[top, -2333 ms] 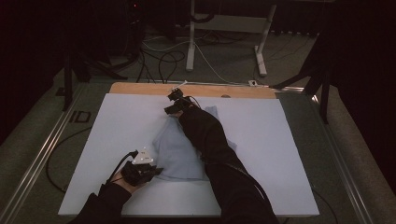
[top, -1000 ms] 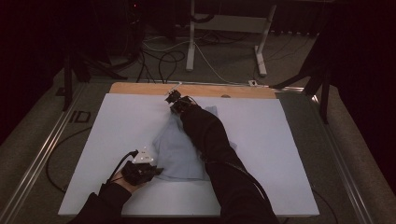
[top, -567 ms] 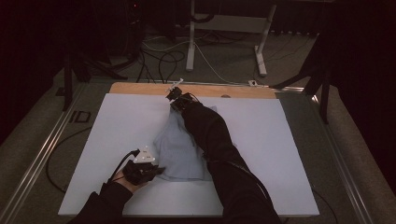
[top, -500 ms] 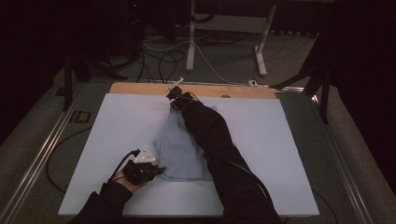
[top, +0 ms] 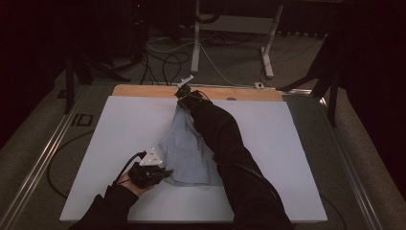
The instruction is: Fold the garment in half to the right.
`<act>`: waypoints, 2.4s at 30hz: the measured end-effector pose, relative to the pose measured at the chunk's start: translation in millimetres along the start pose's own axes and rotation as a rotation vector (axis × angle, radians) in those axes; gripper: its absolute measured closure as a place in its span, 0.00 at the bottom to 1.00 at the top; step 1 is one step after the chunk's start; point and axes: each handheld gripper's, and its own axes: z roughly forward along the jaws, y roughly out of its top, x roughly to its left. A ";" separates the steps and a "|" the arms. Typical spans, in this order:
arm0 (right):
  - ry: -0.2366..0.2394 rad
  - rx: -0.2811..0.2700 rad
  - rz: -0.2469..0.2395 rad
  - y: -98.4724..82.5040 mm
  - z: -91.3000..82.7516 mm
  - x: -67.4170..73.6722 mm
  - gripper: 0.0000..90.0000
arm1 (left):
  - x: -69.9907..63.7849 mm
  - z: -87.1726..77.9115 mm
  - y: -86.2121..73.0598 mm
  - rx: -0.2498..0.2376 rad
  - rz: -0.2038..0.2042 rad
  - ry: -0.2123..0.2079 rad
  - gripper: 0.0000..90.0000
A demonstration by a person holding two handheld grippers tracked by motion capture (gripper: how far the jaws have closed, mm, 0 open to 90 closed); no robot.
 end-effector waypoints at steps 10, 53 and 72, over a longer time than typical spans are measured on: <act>0.008 -0.020 0.003 -1.4 -14.0 -7.5 0.97 | -6.1 -0.5 12.1 -0.012 0.022 -0.012 0.97; -0.007 -0.082 0.064 -40.4 -73.7 -56.3 0.97 | -44.4 30.7 76.7 -0.009 0.167 -0.110 0.97; 0.006 -0.080 0.111 -68.0 -75.7 -77.3 0.97 | -66.6 73.3 101.2 0.031 0.230 -0.151 0.97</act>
